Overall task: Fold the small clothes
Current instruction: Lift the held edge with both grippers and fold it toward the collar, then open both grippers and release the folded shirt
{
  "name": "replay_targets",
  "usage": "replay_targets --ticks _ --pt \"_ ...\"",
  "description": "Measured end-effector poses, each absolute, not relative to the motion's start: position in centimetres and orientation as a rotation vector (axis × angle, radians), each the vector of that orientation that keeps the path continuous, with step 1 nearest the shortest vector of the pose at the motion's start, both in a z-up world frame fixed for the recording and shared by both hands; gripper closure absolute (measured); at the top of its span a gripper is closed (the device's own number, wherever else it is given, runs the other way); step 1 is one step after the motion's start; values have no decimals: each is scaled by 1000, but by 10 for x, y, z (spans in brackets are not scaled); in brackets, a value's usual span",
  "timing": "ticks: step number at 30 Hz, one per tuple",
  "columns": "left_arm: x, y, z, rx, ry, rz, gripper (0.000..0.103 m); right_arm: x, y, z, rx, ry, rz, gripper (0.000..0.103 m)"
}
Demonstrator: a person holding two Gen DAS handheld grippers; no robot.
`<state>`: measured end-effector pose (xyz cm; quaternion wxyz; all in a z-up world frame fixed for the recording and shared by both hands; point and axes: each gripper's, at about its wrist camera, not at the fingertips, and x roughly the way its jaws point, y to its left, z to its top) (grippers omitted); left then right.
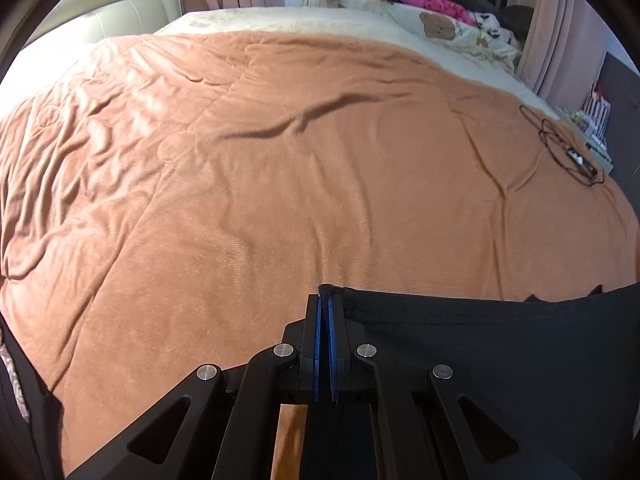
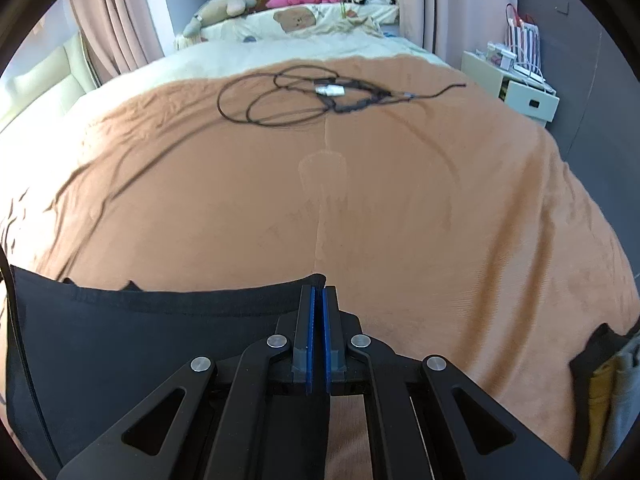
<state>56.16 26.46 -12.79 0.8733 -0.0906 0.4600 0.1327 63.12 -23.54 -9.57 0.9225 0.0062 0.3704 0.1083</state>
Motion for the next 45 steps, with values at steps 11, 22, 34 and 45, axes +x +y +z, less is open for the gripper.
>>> replay_targets --ticks 11,22,34,45 --pt "578 267 -159 -175 999 327 100 660 -228 -122 13 788 185 103" --pt "582 273 -166 -244 1066 325 95 670 -220 -125 -14 870 186 100" --pt "509 274 -132 -295 1048 307 54 608 -248 -88 28 851 256 48" --pt "431 252 -97 -293 1024 263 54 519 -289 -64 55 849 325 48"
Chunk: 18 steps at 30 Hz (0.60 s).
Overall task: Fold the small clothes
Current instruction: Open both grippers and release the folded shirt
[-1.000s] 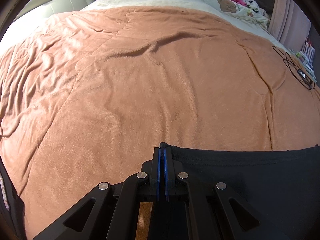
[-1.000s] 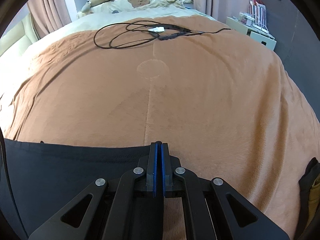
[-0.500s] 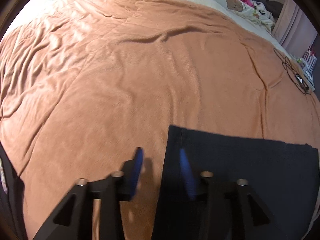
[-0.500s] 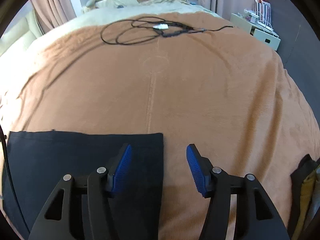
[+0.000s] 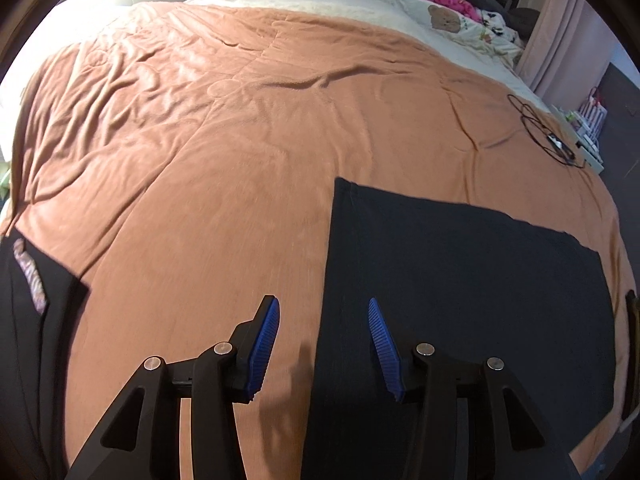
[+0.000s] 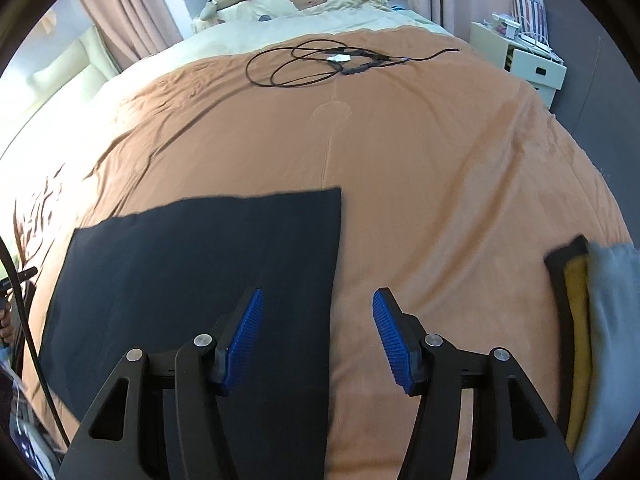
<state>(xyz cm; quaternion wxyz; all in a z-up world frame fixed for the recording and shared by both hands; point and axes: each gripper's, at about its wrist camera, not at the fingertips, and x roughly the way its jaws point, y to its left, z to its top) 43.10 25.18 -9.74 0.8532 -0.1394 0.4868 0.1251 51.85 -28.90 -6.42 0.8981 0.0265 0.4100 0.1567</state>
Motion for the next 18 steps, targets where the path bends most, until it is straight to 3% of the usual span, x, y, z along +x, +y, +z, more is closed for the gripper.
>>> replay_targets --ticks 18 --pt "308 211 -83 -350 962 238 54 379 -342 -63 154 807 354 48"
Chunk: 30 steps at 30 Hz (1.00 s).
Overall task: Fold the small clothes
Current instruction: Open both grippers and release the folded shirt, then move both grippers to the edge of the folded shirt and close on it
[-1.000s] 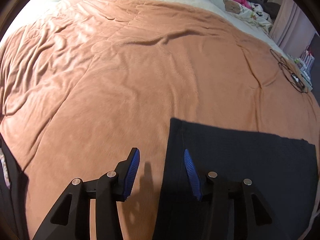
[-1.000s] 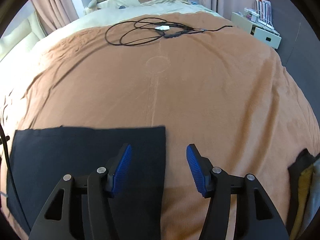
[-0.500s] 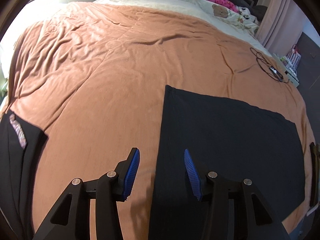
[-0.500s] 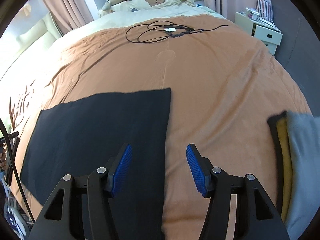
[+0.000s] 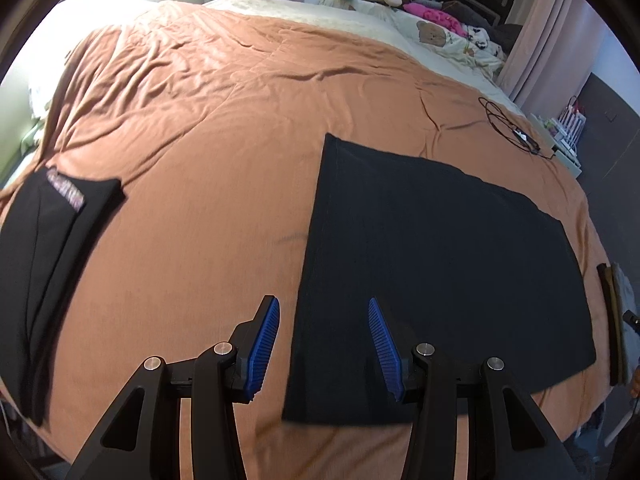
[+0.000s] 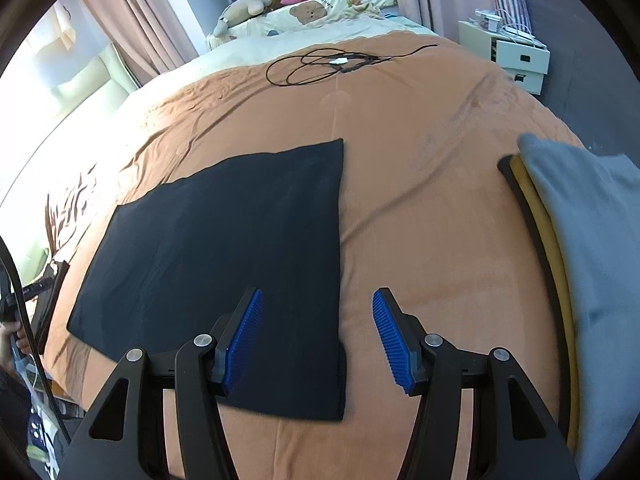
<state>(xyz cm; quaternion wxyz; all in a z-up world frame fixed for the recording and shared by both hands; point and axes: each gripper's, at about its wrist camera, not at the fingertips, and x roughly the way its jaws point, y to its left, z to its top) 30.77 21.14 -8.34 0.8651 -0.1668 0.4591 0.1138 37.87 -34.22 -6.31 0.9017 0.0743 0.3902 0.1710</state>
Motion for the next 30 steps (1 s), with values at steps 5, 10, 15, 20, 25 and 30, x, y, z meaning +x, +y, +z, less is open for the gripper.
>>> replay_targets --ticks 5,10,15,20,25,30 --pt "277 203 -84 -370 941 235 54 344 -353 -69 180 797 356 48" --pt "248 196 -88 -396 931 234 54 316 -364 -75 209 789 358 48" --pt "222 194 -91 -440 904 243 54 294 -373 -84 255 786 357 48" --pt "205 193 -97 -481 887 240 54 278 -380 -100 317 790 371 48" --pt "202 198 -113 -544 894 239 54 280 -382 -123 407 813 373 48" --pt "207 201 -130 -603 895 228 54 293 -386 -143 510 830 378 48"
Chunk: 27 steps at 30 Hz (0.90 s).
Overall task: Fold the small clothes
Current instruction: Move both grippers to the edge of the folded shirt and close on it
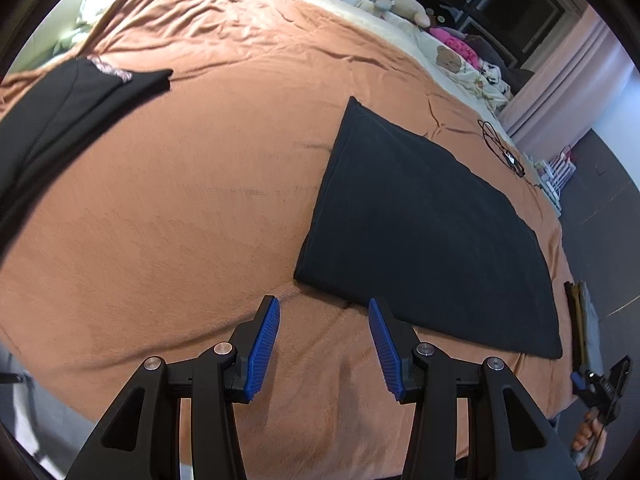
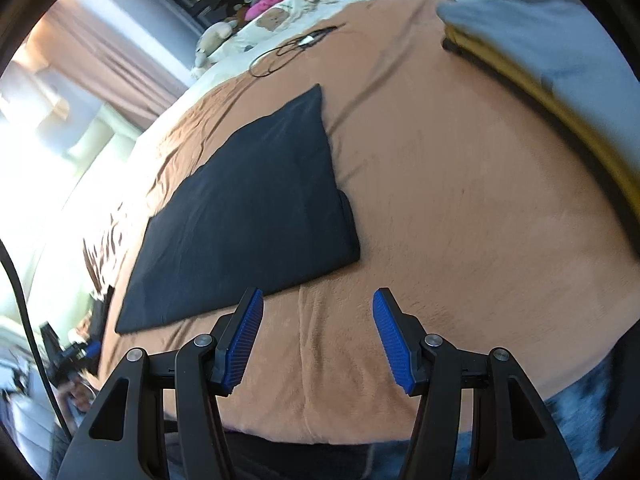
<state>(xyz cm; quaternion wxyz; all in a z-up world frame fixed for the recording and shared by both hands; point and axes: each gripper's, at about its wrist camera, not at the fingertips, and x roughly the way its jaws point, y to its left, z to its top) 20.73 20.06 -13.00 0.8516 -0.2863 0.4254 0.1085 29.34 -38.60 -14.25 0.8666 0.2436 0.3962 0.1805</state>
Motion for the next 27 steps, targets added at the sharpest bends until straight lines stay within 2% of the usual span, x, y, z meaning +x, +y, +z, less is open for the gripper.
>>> replay_targets --ticks 10,13,18,21,27 --pt "236 217 -158 -690 921 221 54 328 -387 -169 590 866 376 48" --pt "241 221 -167 -696 935 224 55 336 -386 -176 605 878 373 52" --pt "242 227 -178 -721 938 221 65 344 -387 -180 632 876 378 53" --pt "241 230 -181 -739 939 218 75 348 -383 -183 637 879 371 59" --pt "238 228 -181 -782 939 191 76 354 -383 -186 673 861 386 59"
